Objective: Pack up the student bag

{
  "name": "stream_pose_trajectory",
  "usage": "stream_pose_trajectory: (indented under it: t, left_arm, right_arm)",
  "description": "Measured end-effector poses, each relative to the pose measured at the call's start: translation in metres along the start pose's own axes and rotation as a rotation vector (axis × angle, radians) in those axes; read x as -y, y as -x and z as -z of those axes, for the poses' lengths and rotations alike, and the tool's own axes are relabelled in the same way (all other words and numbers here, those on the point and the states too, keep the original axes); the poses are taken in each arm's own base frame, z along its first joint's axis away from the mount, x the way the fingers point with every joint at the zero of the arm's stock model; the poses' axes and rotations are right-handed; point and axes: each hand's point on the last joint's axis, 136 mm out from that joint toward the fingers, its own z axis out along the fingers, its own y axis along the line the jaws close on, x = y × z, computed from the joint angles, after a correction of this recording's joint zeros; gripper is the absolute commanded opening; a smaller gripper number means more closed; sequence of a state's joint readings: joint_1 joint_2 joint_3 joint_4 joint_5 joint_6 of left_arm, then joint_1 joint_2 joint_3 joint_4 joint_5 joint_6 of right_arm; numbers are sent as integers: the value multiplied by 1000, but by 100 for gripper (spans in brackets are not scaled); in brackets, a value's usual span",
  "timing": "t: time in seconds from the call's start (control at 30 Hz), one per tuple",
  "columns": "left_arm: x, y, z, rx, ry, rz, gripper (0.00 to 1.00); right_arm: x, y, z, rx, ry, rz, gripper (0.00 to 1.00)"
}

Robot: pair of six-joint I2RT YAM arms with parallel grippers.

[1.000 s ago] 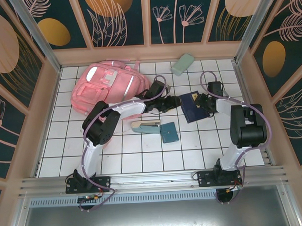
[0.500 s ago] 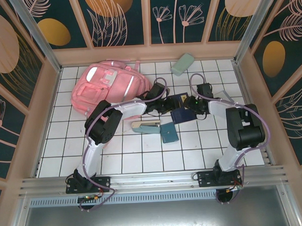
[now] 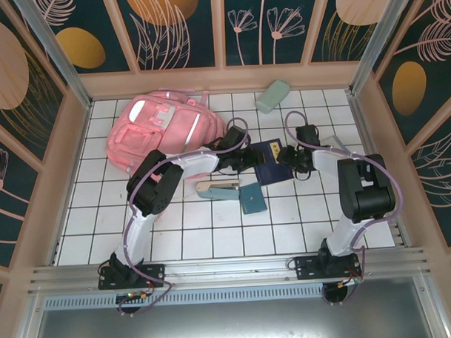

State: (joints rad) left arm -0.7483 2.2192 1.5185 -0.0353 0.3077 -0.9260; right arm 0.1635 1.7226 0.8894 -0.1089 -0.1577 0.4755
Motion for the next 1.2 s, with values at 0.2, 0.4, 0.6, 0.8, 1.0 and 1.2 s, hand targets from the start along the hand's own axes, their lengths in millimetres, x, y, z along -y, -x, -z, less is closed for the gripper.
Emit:
stream_pose_trajectory:
  t: [0.2, 0.4, 0.6, 0.8, 1.0, 1.2]
  left_arm:
    - [-6, -3, -3, -13, 19, 15, 50]
    - [1, 1, -10, -31, -17, 48, 49]
    - [9, 12, -12, -32, -114, 126, 48]
    - [20, 29, -8, 23, -281, 186, 45]
    - [63, 40, 11, 52, -495, 145, 43]
    - [79, 24, 9, 2, -497, 74, 45]
  right_arm:
    - [0, 0, -1, 1, 1, -1, 49]
    - [0, -1, -1, 2, 4, 0, 49]
    - [-1, 0, -1, 8, 7, -14, 49]
    - [-1, 0, 0, 16, 13, -34, 49]
    - [-2, 0, 1, 17, 17, -45, 49]
    - [-3, 0, 2, 12, 38, -55, 49]
